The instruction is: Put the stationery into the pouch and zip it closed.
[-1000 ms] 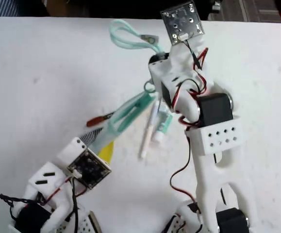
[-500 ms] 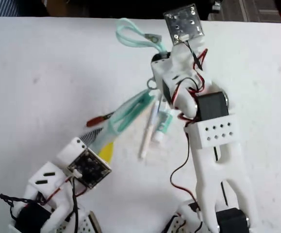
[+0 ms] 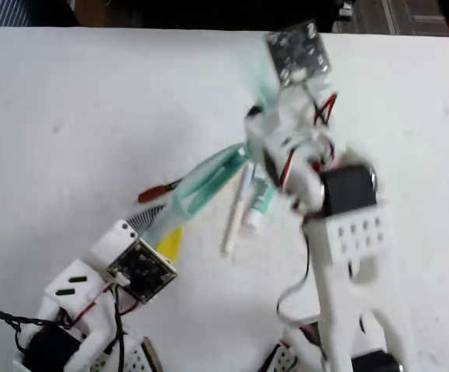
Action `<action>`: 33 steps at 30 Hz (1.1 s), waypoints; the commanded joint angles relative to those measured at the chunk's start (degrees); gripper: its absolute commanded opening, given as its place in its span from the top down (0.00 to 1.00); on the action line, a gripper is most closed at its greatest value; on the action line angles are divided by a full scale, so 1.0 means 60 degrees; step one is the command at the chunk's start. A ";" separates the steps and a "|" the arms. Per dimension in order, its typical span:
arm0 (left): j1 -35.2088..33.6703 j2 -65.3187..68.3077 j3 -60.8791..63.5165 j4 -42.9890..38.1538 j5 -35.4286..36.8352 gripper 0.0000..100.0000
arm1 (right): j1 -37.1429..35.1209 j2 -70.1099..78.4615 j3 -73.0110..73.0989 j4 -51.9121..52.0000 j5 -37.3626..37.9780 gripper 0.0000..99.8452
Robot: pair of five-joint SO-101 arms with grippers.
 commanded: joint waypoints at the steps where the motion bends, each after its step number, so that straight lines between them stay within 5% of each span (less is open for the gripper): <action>1: -0.0022 -0.0110 -0.0527 -0.0059 0.0088 0.98 | -0.0740 -0.1399 -0.0366 0.1092 0.0029 0.70; 8: -0.0007 -0.0110 -0.0571 -0.0073 0.0103 0.98 | -0.1165 -0.3128 -0.0308 0.1311 0.0029 0.77; 13: -0.0007 -0.0110 -0.0513 -0.0132 0.0103 0.98 | -0.0974 -0.1590 -0.0308 0.0564 0.0000 0.99; 24: -0.0007 -0.0110 -0.0513 -0.0088 0.0103 0.98 | 0.1062 0.2220 -0.0381 -0.0432 -0.0059 0.98; 33: 0.0007 -0.0110 -0.0498 -0.0117 0.0103 0.98 | -0.0212 0.2161 -0.0425 0.0725 -0.0088 0.98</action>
